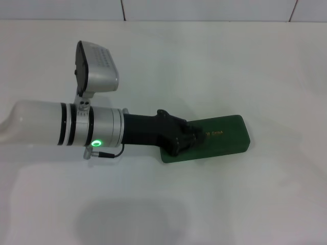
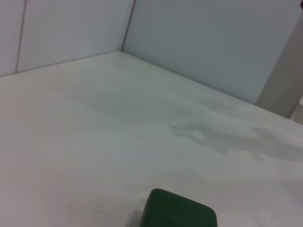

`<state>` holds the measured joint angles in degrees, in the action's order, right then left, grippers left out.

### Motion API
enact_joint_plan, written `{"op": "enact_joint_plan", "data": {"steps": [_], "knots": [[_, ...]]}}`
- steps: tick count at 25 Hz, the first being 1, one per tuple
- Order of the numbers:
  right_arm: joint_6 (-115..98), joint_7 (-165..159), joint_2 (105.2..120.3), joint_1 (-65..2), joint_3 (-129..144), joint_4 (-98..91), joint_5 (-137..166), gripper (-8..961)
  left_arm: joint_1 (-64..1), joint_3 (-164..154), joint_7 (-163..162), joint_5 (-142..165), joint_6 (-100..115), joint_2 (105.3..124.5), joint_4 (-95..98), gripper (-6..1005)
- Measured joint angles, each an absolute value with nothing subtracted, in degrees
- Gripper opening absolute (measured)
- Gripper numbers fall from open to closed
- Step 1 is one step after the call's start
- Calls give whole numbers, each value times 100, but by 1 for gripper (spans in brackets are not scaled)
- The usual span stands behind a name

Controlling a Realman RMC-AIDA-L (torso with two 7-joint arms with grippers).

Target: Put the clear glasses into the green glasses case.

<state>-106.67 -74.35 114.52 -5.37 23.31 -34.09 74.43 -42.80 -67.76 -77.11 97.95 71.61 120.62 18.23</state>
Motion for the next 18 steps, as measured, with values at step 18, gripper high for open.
{"op": "enact_joint_plan", "data": {"steps": [18], "knots": [[-11244, -6547, 11471, -1453, 3443, -3227, 9607, 229, -2478, -6747, -7508, 8349, 10290, 11806, 4031, 288]]}}
